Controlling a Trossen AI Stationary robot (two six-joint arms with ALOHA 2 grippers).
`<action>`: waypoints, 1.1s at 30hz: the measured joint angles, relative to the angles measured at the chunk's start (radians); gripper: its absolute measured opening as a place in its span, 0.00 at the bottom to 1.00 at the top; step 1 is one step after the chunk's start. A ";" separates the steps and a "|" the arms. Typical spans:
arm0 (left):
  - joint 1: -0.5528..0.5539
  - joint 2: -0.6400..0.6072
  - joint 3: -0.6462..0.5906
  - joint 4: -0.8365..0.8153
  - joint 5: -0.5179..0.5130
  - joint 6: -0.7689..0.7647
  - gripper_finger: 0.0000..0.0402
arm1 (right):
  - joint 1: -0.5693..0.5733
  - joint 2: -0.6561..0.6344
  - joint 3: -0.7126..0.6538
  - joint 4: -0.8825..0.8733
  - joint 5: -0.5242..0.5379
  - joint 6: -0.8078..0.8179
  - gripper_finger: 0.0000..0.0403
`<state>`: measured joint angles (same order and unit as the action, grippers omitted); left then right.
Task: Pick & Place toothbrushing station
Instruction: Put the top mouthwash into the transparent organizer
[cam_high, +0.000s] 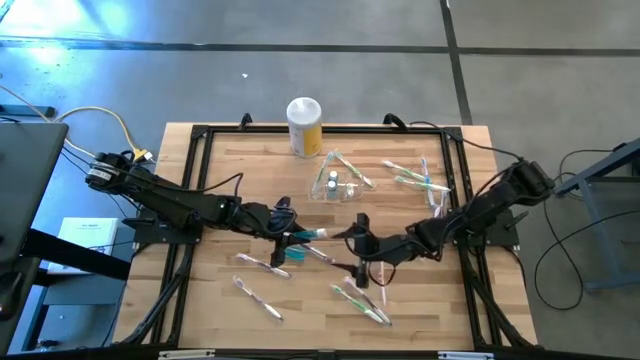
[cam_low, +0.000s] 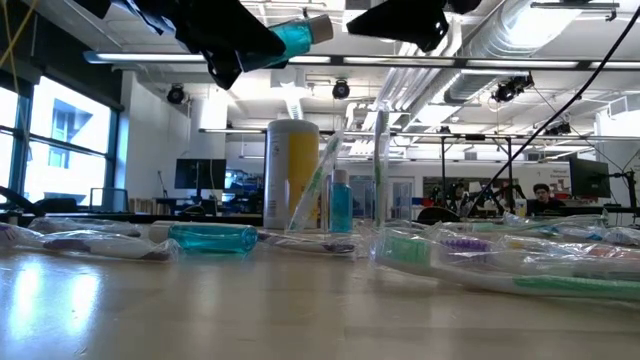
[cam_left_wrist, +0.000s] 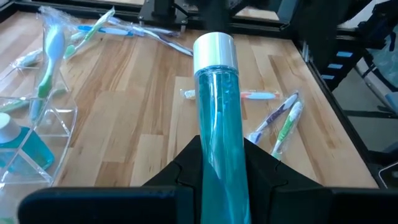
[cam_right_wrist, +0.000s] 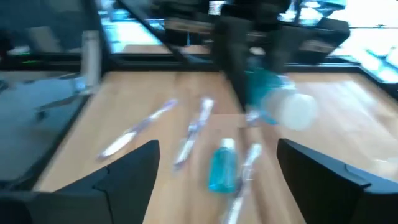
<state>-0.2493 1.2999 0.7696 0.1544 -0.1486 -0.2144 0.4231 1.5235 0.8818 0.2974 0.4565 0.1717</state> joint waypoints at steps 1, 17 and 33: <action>0.000 0.000 0.000 0.006 0.000 0.000 0.15 | -0.008 0.003 0.000 0.007 0.014 0.005 0.79; 0.000 0.000 0.000 0.031 -0.045 0.031 0.15 | -0.150 0.006 0.000 0.109 -0.211 0.057 0.77; 0.003 0.060 -0.002 0.133 -0.086 0.070 0.15 | -0.178 0.006 0.000 0.136 -0.250 0.036 0.58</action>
<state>-0.2465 1.3594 0.7680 0.2875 -0.2344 -0.1445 0.2455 1.5291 0.8818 0.4331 0.2061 0.2075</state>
